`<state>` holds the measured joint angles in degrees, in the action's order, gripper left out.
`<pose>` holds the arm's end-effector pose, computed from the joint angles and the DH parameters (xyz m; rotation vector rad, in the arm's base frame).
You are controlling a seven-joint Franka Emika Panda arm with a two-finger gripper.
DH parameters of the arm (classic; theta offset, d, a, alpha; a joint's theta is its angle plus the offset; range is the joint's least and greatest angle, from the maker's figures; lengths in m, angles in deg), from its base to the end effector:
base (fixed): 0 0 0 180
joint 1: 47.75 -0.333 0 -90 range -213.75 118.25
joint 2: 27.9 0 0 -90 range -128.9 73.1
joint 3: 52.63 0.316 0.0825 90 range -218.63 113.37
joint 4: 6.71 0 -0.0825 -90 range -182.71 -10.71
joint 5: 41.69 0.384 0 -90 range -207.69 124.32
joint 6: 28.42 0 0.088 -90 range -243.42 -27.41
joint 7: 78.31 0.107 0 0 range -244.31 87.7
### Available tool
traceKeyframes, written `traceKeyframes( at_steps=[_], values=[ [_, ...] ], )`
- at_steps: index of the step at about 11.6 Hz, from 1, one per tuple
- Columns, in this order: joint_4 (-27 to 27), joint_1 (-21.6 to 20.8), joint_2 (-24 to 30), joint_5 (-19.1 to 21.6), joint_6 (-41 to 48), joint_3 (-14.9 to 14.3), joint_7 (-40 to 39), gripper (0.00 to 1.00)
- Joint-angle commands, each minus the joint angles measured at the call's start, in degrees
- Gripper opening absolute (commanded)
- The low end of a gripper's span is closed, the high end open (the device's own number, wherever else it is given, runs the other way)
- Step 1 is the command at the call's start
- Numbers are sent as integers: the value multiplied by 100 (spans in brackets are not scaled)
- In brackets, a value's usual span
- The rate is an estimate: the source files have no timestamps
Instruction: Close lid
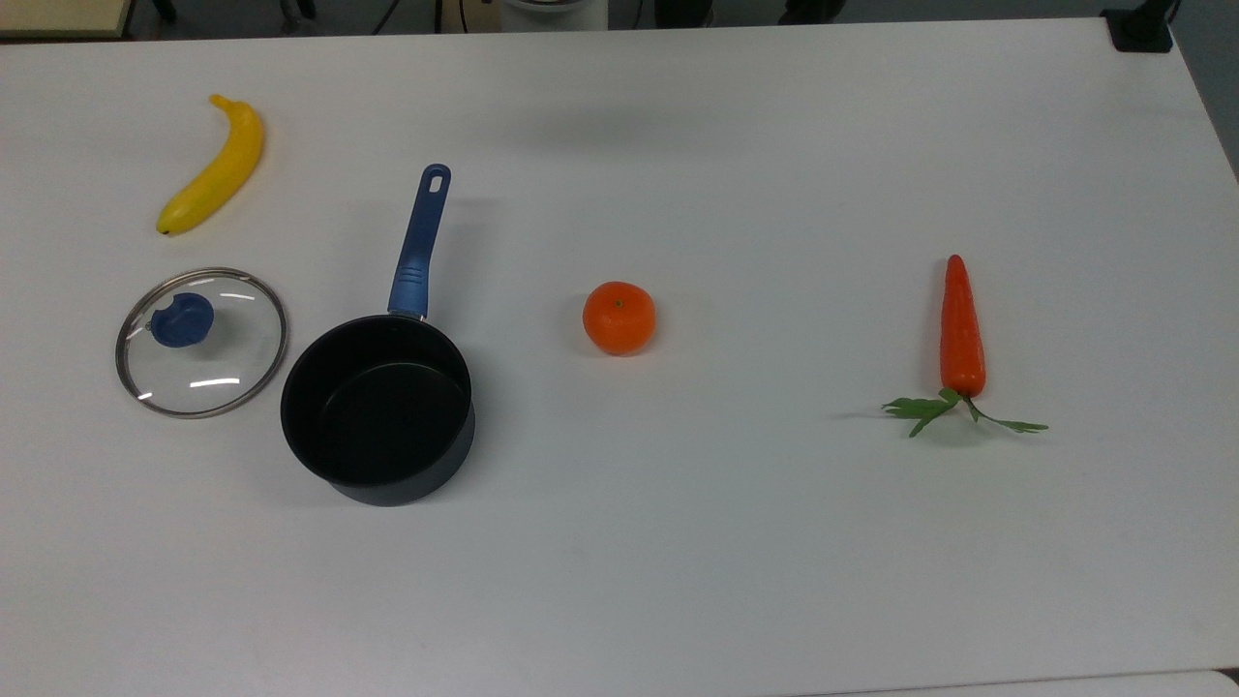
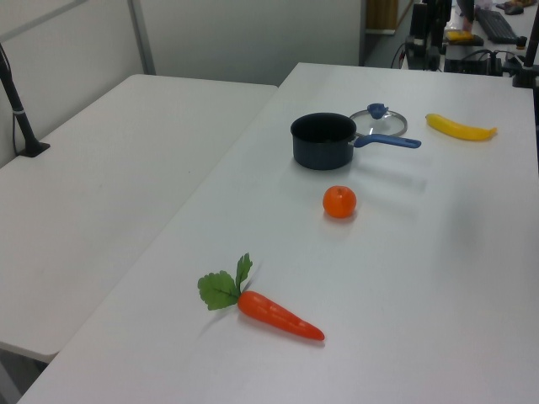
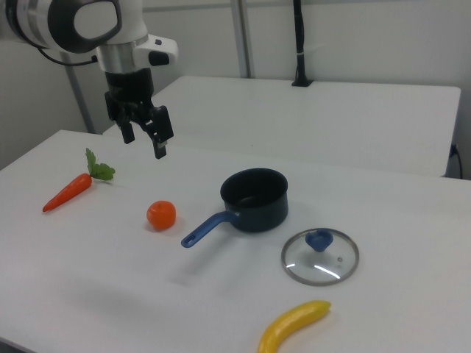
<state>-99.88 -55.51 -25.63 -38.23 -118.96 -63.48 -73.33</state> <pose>0.5421 -0.0249 0.6208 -3.0662 0.2172 0.0125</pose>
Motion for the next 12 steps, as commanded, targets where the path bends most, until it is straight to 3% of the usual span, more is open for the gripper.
traceKeyframes(
  at_steps=[1,8,12],
  values=[
    [124,20,-34,-38,142,-22,-154,100],
    [133,37,-16,-38,169,-31,-163,100],
    [370,283,-69,32,81,-31,-163,100]
  ],
)
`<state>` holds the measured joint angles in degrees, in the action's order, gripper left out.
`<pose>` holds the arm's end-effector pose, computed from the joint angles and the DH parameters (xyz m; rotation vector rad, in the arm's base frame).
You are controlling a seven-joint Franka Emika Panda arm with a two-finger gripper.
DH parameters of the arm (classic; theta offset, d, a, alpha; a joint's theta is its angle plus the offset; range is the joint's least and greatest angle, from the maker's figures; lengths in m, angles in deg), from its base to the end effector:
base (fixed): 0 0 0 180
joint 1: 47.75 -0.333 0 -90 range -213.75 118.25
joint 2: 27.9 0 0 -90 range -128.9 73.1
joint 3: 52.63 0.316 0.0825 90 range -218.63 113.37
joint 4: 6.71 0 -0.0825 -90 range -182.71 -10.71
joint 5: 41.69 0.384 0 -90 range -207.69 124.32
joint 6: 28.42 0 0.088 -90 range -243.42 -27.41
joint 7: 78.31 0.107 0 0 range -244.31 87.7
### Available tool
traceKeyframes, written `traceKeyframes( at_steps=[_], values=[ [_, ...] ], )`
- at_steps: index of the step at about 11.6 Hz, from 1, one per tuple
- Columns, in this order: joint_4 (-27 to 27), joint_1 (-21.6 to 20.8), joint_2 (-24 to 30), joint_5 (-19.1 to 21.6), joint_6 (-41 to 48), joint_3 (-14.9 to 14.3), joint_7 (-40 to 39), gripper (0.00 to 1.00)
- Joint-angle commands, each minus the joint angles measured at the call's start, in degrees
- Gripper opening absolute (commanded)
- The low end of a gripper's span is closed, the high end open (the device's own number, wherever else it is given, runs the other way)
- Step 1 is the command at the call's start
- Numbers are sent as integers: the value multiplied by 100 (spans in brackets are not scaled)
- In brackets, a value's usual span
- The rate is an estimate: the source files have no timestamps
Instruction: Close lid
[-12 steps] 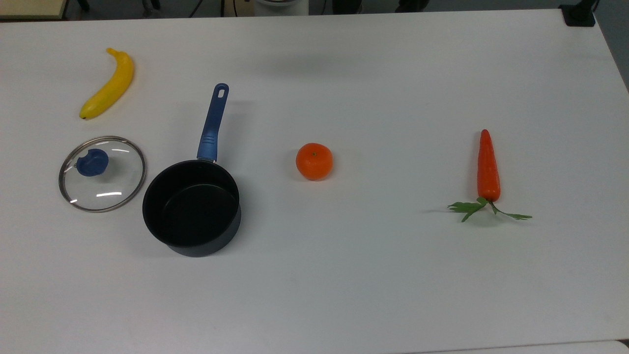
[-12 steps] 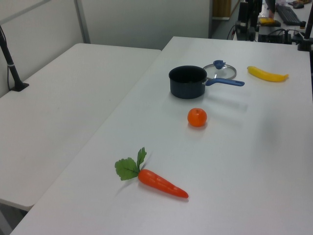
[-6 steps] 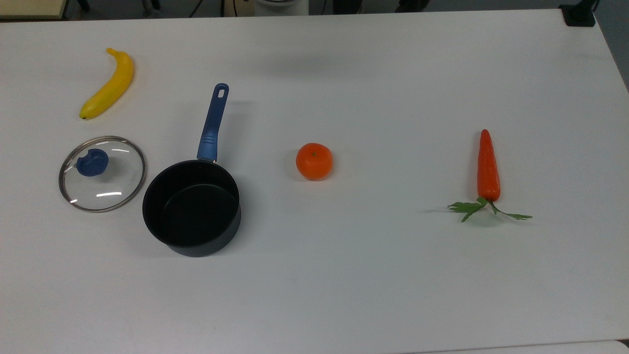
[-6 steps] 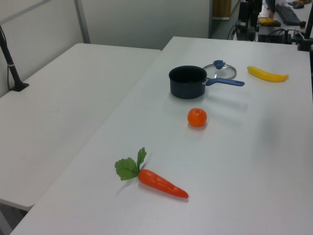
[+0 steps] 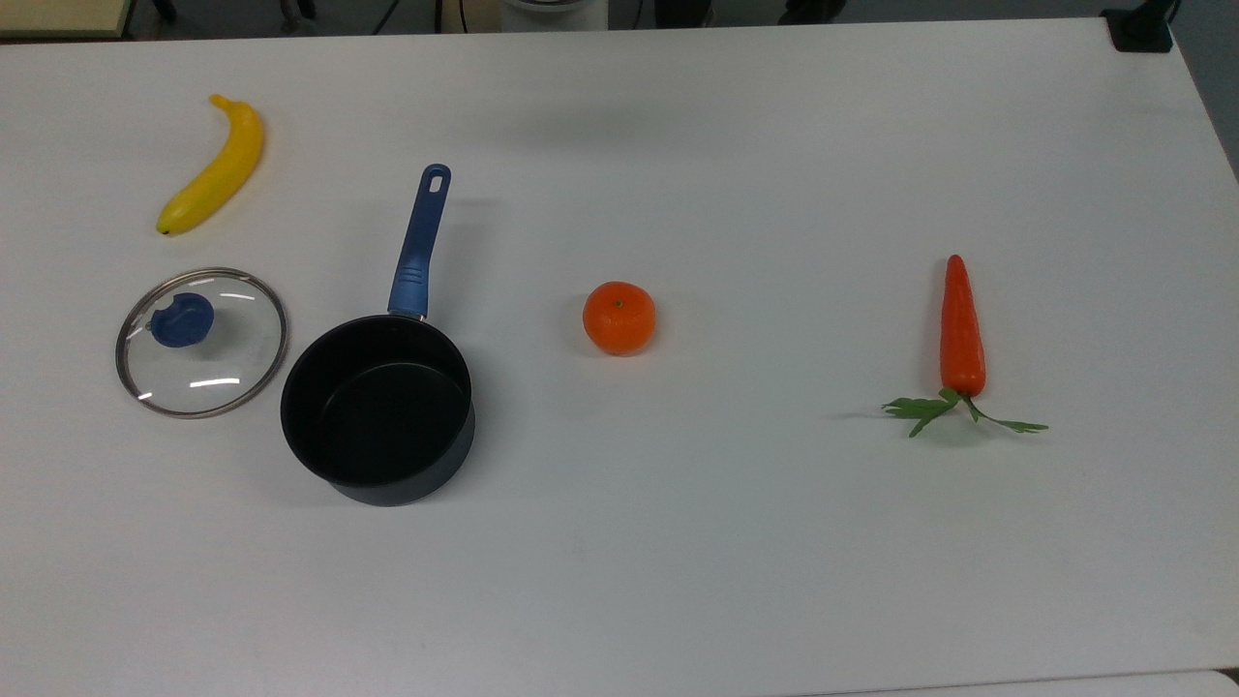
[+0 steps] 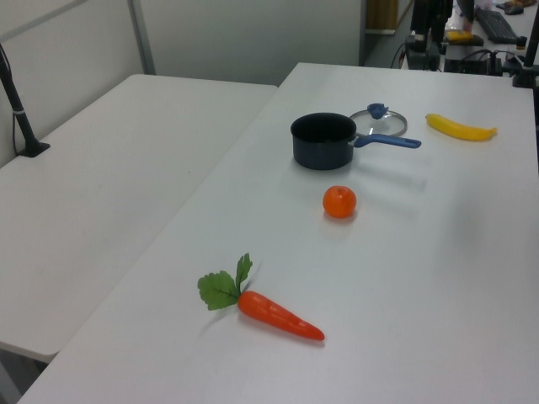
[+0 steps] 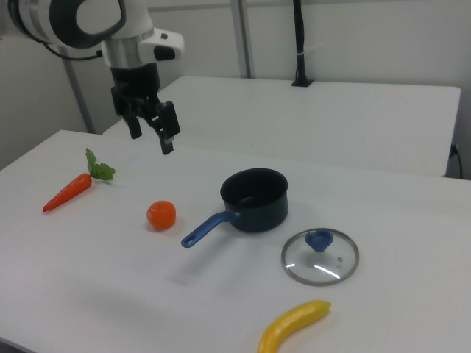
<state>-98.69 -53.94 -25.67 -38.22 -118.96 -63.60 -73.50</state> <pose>0.5419 -0.0410 0.6302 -3.0628 0.2570 -0.0201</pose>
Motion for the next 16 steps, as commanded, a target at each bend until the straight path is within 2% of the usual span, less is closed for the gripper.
traceKeyframes(
  at_steps=[1,2,6,9,11,13,16],
  values=[
    [260,153,-126,-47,2,-19,-146,100],
    [268,196,-231,-56,-225,-28,-137,100],
    [268,1196,-284,14,-700,-54,48,100],
    [268,1890,-1073,49,-1831,-54,38,100],
    [268,2243,-1679,294,-2788,-54,47,100],
    [260,2393,-2076,444,-3232,-54,39,100],
    [242,2394,-2691,462,-3809,-19,91,100]
  ],
)
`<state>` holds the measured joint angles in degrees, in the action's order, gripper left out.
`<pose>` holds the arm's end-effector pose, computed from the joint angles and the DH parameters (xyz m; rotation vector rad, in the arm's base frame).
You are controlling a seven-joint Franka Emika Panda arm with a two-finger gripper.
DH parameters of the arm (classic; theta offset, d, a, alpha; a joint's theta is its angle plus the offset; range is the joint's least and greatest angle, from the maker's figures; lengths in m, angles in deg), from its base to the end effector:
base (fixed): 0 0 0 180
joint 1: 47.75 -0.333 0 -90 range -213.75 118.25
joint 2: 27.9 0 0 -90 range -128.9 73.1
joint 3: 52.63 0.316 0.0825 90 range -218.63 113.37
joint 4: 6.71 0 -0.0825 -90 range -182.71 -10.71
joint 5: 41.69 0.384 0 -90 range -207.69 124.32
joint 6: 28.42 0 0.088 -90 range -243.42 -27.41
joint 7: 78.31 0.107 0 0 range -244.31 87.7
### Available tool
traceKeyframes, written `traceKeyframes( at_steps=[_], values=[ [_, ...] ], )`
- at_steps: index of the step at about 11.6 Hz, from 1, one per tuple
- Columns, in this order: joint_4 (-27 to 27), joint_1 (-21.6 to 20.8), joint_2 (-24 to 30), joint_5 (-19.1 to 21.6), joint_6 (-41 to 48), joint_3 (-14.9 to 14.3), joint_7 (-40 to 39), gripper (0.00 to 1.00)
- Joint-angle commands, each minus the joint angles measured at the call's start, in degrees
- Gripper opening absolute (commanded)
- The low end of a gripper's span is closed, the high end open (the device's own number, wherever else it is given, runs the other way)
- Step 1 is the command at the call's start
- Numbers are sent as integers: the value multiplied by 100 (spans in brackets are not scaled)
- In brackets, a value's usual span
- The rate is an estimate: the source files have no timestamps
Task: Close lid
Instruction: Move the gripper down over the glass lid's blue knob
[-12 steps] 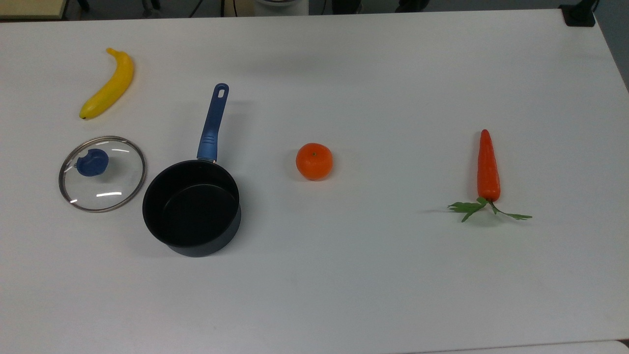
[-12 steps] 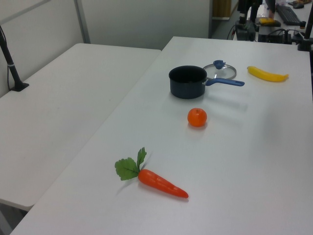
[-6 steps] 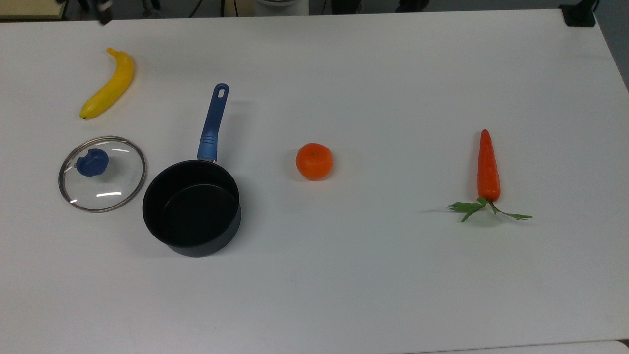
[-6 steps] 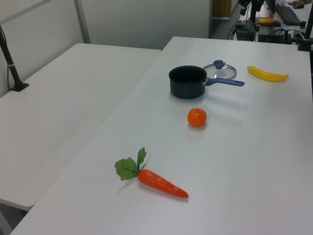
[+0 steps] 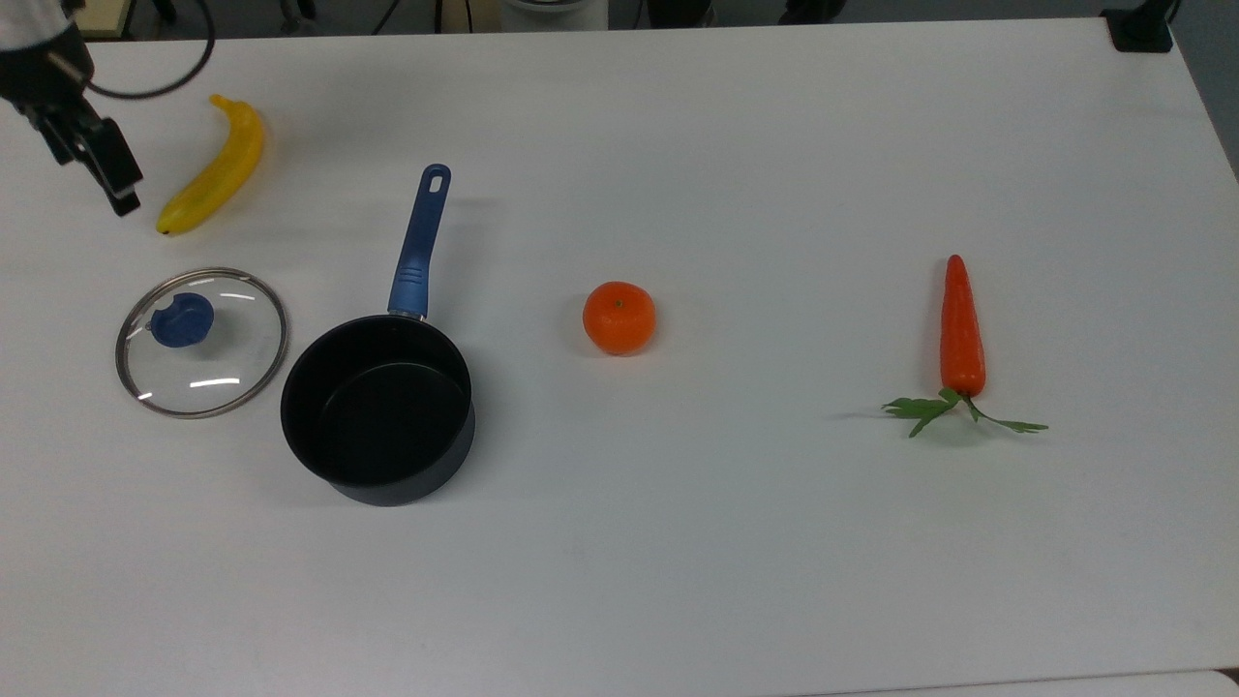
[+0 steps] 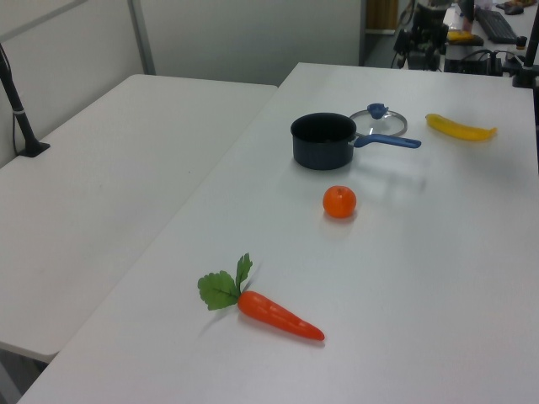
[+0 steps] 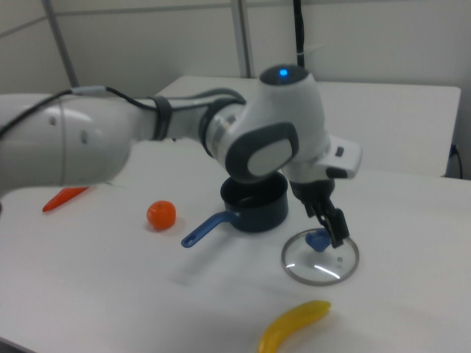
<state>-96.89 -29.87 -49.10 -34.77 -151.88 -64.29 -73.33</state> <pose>0.6084 -0.3184 0.4528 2.9549 -0.9736 0.3464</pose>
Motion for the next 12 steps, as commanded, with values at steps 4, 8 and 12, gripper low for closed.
traceKeyframes(
  at_steps=[4,8,12],
  values=[
    [44,-83,-666,170,-802,94,29,100],
    [18,-232,-807,170,-1320,94,346,100],
    [27,-320,-1053,178,-1662,103,346,100]
  ],
)
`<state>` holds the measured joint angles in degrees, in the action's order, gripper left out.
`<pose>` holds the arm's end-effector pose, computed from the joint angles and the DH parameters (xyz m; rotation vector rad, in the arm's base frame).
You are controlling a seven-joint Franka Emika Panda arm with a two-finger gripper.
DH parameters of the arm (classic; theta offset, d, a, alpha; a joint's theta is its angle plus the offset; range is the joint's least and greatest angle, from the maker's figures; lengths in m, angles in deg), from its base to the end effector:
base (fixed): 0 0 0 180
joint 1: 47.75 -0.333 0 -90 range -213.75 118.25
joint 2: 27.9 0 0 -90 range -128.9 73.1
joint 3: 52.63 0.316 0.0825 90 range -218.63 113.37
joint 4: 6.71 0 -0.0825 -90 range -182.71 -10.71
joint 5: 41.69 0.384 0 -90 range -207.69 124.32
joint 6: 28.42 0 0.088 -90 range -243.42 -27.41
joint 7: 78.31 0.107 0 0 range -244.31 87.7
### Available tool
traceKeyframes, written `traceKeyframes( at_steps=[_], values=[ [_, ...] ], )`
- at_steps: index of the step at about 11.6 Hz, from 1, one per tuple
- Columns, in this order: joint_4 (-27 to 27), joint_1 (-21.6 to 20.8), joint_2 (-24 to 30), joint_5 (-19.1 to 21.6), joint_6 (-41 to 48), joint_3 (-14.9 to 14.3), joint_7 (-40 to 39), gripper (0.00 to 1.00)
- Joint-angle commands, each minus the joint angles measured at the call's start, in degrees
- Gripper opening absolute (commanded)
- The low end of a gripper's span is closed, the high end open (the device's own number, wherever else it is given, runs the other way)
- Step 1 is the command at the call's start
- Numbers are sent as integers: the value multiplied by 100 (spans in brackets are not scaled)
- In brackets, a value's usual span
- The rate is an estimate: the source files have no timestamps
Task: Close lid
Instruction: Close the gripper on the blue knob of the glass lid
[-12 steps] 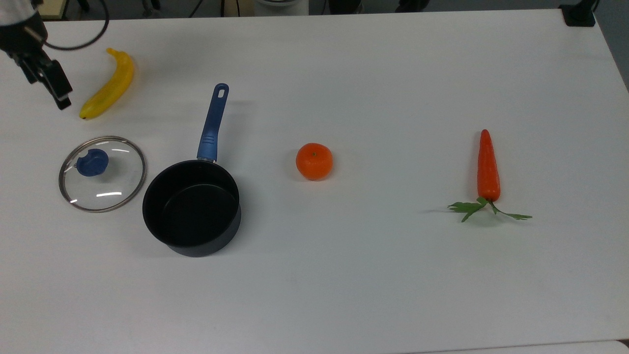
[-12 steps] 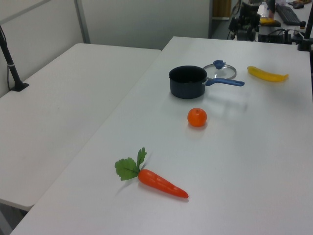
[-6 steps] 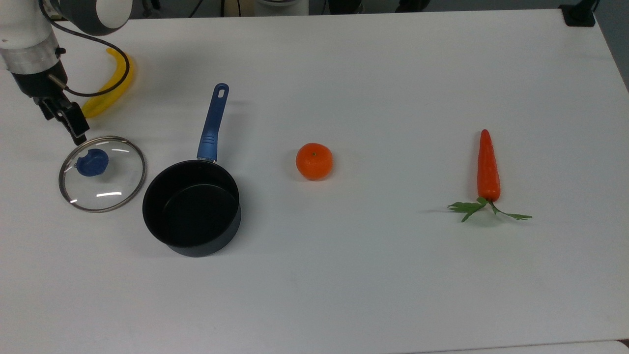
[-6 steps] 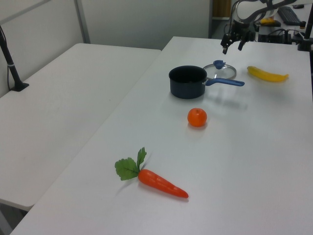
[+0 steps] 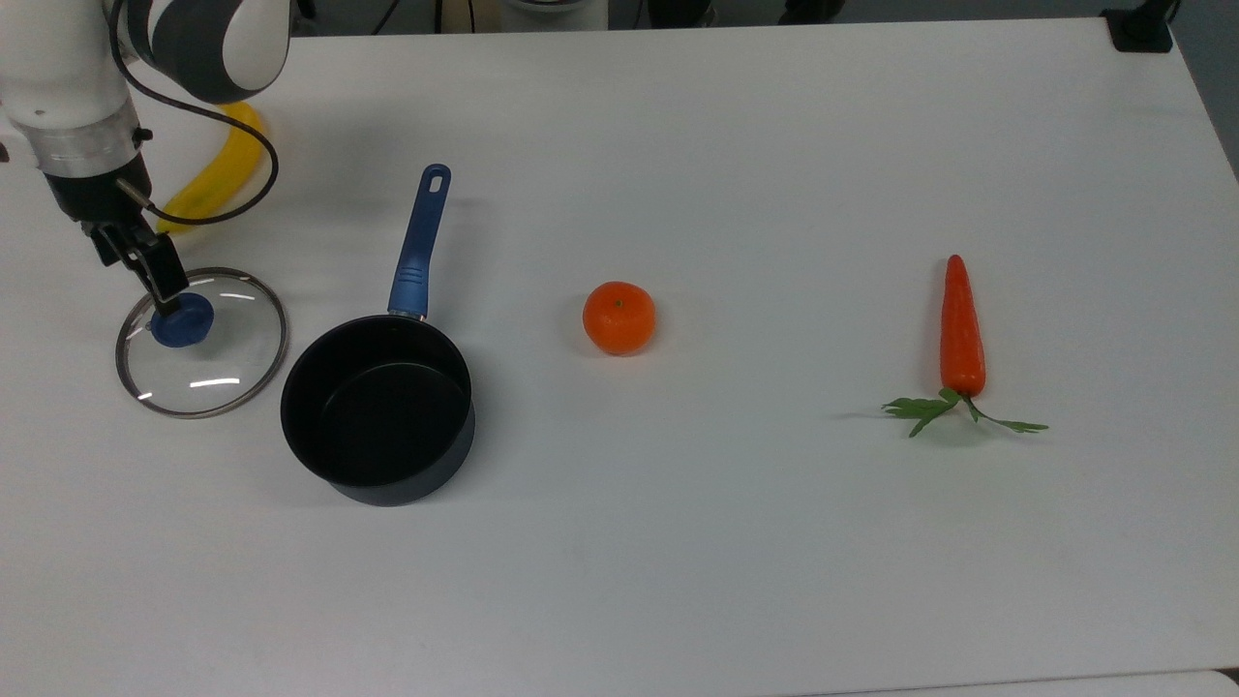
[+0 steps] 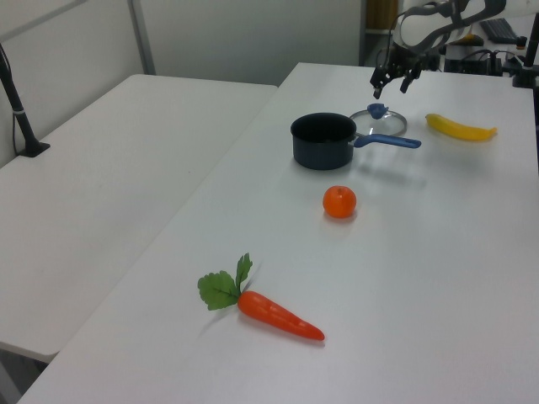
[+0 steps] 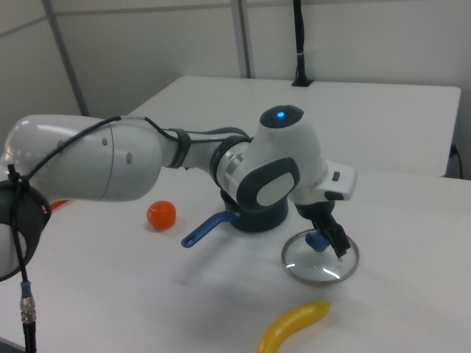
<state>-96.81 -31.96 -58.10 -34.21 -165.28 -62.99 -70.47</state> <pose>0.6539 -0.2968 0.3695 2.9211 -0.9639 0.4611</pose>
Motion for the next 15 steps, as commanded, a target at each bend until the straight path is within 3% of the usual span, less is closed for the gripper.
traceKeyframes(
  at_steps=[1,14,15],
  values=[
    [11,-129,-153,123,-315,-27,60,100],
    [20,-314,-294,105,-332,-36,368,100],
    [20,-314,-320,105,-332,-36,368,96]
  ],
)
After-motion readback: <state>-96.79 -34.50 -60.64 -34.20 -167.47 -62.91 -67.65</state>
